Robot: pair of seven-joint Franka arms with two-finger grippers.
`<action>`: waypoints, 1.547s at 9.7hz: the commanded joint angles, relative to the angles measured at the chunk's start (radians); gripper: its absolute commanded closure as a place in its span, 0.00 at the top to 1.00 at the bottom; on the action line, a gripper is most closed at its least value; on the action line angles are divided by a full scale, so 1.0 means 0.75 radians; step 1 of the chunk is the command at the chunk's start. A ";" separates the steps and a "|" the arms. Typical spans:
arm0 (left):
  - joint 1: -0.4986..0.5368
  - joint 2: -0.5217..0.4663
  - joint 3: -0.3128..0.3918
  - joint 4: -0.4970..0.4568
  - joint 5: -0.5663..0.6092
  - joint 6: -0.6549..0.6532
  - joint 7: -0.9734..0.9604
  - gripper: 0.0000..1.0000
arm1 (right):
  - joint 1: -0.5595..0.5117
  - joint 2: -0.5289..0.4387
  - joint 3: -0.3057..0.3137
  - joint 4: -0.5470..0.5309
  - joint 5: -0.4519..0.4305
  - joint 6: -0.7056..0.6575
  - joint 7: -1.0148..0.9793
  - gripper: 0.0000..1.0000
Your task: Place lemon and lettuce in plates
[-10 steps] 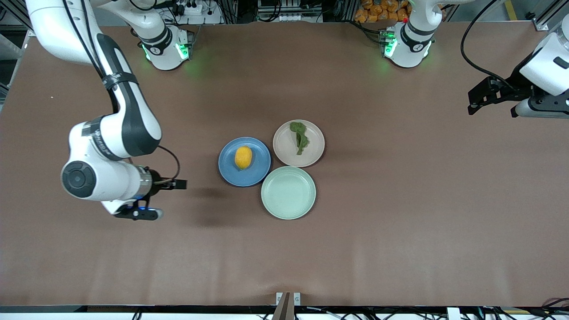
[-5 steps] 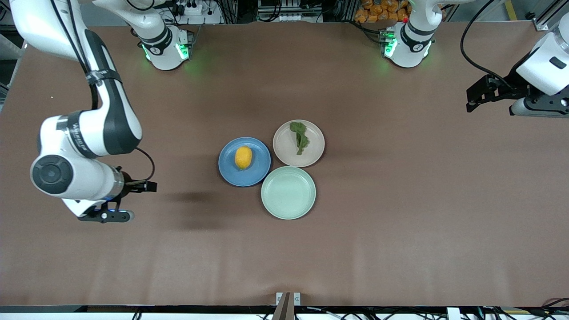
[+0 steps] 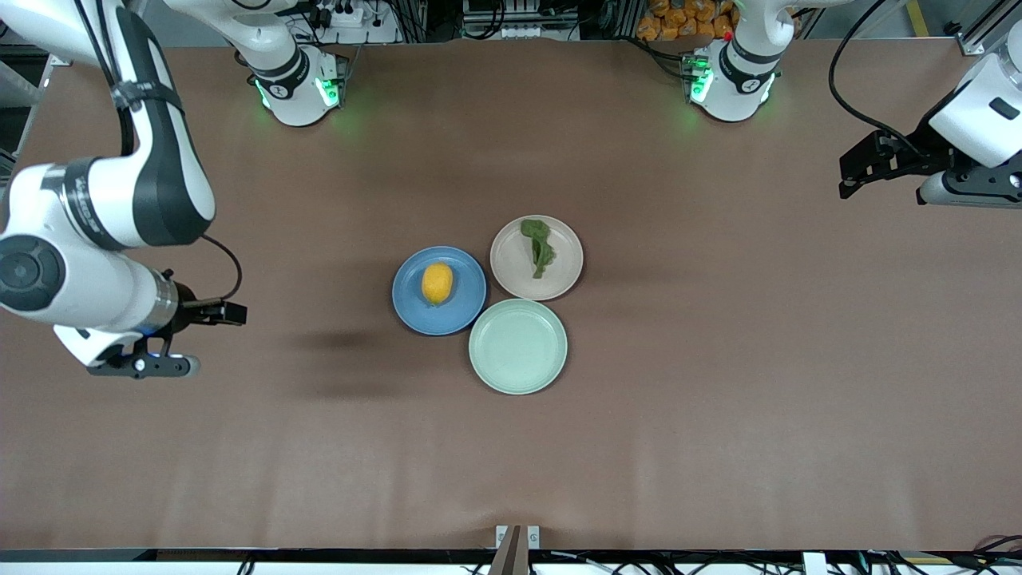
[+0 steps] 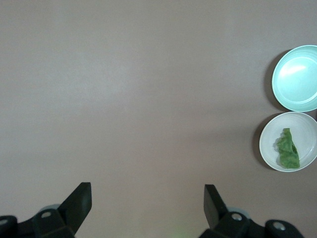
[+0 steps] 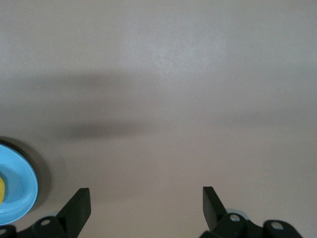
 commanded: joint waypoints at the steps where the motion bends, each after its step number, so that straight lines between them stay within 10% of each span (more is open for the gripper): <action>1: 0.014 0.003 0.004 0.011 -0.013 -0.019 0.029 1.00 | -0.052 -0.246 0.013 -0.302 0.013 0.157 -0.013 1.00; 15: 0.027 -0.042 0.002 0.007 -0.017 -0.011 0.024 1.00 | -0.136 -0.607 0.011 -0.359 0.117 0.070 -0.148 1.00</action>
